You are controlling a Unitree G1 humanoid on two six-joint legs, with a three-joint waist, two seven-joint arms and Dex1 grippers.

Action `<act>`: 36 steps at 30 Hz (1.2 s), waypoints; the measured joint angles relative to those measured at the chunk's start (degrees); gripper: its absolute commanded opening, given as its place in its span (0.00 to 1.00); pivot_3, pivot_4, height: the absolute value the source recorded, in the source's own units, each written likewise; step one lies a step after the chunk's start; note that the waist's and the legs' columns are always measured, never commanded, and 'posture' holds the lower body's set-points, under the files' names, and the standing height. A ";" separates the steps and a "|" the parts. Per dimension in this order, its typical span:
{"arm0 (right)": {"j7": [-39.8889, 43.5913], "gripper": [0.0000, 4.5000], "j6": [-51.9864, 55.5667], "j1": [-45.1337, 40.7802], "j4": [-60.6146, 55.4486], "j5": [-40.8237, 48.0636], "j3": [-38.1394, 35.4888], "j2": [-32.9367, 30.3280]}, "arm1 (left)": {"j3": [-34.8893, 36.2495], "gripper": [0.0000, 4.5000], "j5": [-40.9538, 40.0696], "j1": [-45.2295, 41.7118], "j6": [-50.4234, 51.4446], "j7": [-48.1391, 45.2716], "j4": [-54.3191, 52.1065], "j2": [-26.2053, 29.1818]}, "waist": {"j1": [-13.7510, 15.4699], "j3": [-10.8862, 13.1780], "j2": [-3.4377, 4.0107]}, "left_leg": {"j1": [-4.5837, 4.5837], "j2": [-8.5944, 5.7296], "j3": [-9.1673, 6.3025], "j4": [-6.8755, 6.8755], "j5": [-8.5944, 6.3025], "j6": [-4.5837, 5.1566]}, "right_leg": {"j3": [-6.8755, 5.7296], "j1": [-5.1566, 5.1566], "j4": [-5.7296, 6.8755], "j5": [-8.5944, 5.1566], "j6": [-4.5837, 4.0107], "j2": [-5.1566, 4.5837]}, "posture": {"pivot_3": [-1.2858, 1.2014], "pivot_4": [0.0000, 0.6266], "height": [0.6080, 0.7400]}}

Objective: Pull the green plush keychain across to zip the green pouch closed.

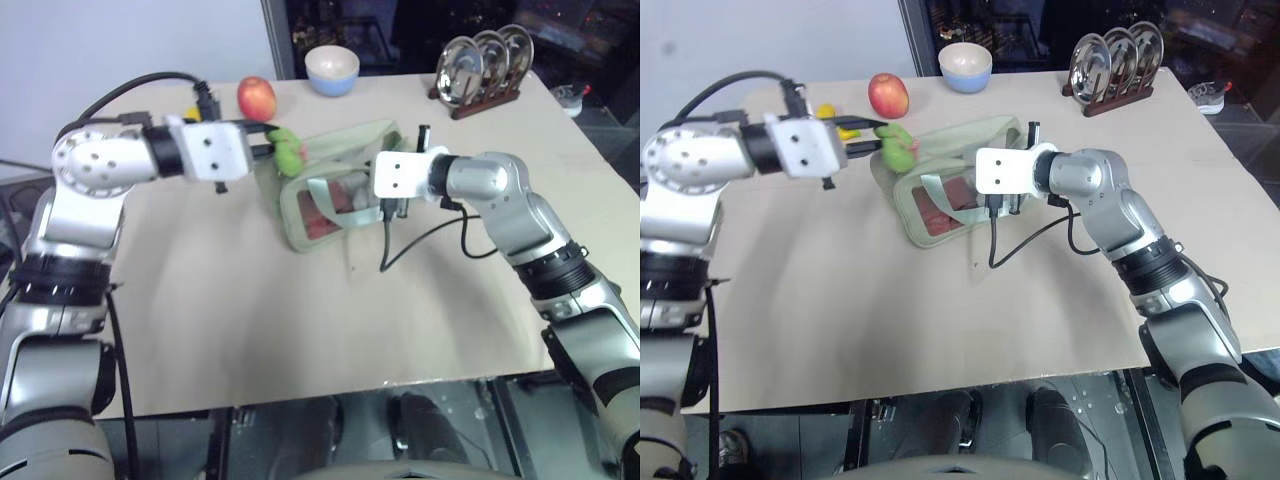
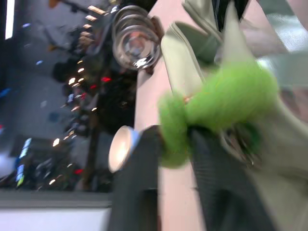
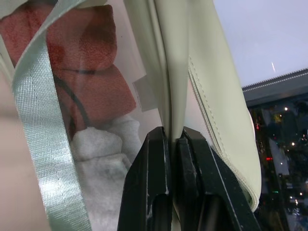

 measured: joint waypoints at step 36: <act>0.77 0.00 1.78 0.48 -0.99 0.29 -0.45 0.95 | 12.82 0.40 -22.24 40.05 38.15 27.17 -31.37 -24.32 | 0.72 -0.08 -0.06 | -0.53 0.04 0.01 0.59 0.08 -0.15 | 0.32 -0.67 0.77 0.14 -0.17 0.02 | 0.52 0.24 1.00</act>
